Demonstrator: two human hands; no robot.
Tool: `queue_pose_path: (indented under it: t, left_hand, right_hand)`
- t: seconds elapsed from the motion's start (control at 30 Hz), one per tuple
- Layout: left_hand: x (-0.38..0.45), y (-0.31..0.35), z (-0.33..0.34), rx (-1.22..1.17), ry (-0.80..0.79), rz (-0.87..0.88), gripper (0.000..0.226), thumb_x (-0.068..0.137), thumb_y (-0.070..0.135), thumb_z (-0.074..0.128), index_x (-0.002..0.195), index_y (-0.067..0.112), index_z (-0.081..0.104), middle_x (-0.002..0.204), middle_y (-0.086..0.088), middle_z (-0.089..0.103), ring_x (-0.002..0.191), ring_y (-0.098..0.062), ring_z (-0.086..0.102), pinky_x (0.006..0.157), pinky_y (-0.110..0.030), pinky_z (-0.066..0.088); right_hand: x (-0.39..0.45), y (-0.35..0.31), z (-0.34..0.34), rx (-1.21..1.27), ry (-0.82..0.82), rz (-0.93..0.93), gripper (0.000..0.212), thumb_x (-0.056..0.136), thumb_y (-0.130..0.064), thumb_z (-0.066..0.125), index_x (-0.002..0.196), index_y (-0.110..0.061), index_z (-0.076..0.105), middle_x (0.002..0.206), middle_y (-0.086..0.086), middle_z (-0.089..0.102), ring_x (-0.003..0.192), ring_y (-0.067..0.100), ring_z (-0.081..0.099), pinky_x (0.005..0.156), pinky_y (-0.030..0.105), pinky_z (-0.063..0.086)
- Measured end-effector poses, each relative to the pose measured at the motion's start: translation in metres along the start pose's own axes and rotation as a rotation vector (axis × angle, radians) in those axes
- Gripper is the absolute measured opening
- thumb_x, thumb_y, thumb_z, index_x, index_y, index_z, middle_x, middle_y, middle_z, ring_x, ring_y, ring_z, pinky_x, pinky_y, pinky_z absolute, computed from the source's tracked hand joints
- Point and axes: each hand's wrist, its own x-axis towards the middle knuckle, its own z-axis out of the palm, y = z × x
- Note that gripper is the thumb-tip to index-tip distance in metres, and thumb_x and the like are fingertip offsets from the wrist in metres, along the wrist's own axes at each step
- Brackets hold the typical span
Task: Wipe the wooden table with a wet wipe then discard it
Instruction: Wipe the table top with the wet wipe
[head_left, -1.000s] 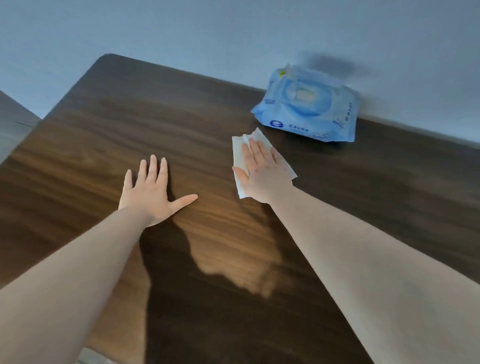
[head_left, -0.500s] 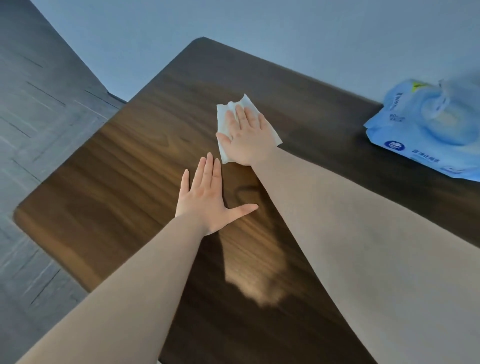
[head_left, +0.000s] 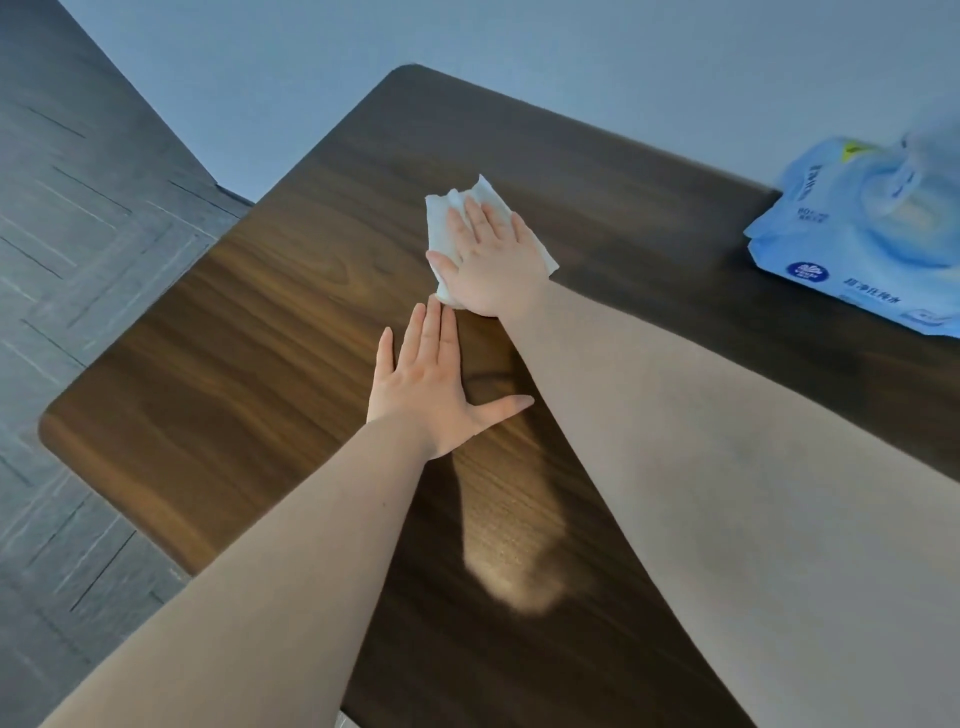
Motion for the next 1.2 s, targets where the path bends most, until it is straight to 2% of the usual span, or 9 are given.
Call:
queue_pose_path:
  t: [0.17, 0.3, 0.43, 0.67, 0.87, 1.0, 1.2]
  left_hand:
    - [-0.004, 0.002, -0.002, 0.096, -0.015, 0.011, 0.119, 0.065, 0.091, 0.007, 0.149, 0.008, -0.009, 0.16, -0.008, -0.012, 0.146, -0.021, -0.011, 0.117, -0.044, 0.0]
    - [-0.014, 0.014, -0.007, 0.165, 0.004, 0.148, 0.102, 0.075, 0.077, 0.002, 0.15, 0.008, -0.001, 0.161, -0.005, -0.004, 0.147, -0.017, -0.003, 0.119, -0.039, 0.008]
    - [-0.018, 0.05, -0.011, 0.175, 0.006, 0.237, 0.093, 0.08, 0.071, 0.006, 0.151, 0.012, 0.001, 0.161, -0.002, -0.002, 0.147, -0.014, -0.002, 0.119, -0.038, 0.009]
    - [-0.037, 0.176, -0.003, 0.159, -0.035, 0.543, 0.091, 0.083, 0.073, 0.013, 0.151, 0.015, -0.001, 0.16, 0.0, -0.004, 0.147, -0.013, -0.004, 0.119, -0.037, 0.007]
    - [-0.06, 0.277, 0.01, 0.201, -0.116, 0.739, 0.093, 0.08, 0.077, 0.015, 0.15, 0.019, -0.008, 0.159, 0.004, -0.012, 0.146, -0.011, -0.01, 0.12, -0.037, 0.001]
    - [-0.071, 0.316, 0.022, 0.296, -0.158, 0.811, 0.101, 0.075, 0.083, 0.011, 0.149, 0.02, -0.013, 0.158, 0.003, -0.017, 0.145, -0.012, -0.015, 0.12, -0.039, -0.001]
    - [-0.078, 0.33, 0.033, 0.326, -0.152, 0.786, 0.11, 0.067, 0.088, 0.005, 0.149, 0.018, -0.017, 0.158, 0.001, -0.021, 0.145, -0.014, -0.018, 0.118, -0.042, -0.005]
  right_hand:
    - [-0.058, 0.044, -0.002, -0.016, 0.012, 0.155, 0.066, 0.097, -0.055, 0.011, 0.153, -0.021, 0.002, 0.162, 0.002, 0.003, 0.149, 0.02, 0.003, 0.12, 0.041, 0.003]
    - [-0.121, 0.108, -0.01, 0.038, -0.051, 0.3, 0.065, 0.097, -0.055, 0.01, 0.152, -0.024, -0.005, 0.162, -0.001, -0.006, 0.148, 0.018, -0.007, 0.119, 0.039, -0.005]
    - [-0.198, 0.176, -0.013, 0.035, -0.046, 0.47, 0.067, 0.096, -0.056, 0.008, 0.152, -0.023, -0.008, 0.162, 0.0, -0.01, 0.148, 0.018, -0.009, 0.12, 0.038, -0.004]
    - [-0.35, 0.277, -0.013, 0.055, -0.051, 0.805, 0.067, 0.096, -0.056, 0.004, 0.151, -0.022, -0.011, 0.161, 0.002, -0.012, 0.148, 0.019, -0.009, 0.121, 0.04, -0.003]
    - [-0.457, 0.331, -0.01, 0.127, -0.02, 1.057, 0.066, 0.097, -0.054, 0.007, 0.152, -0.022, -0.006, 0.161, 0.001, -0.011, 0.148, 0.017, -0.012, 0.12, 0.039, -0.004]
    - [-0.507, 0.349, -0.005, 0.148, 0.013, 1.198, 0.066, 0.097, -0.055, 0.008, 0.152, -0.021, -0.005, 0.162, 0.003, -0.008, 0.148, 0.019, -0.01, 0.12, 0.041, -0.002]
    - [-0.563, 0.363, 0.0, 0.168, 0.028, 1.335, 0.067, 0.096, -0.055, 0.006, 0.152, -0.021, -0.006, 0.162, 0.005, -0.008, 0.148, 0.021, -0.008, 0.12, 0.042, -0.002]
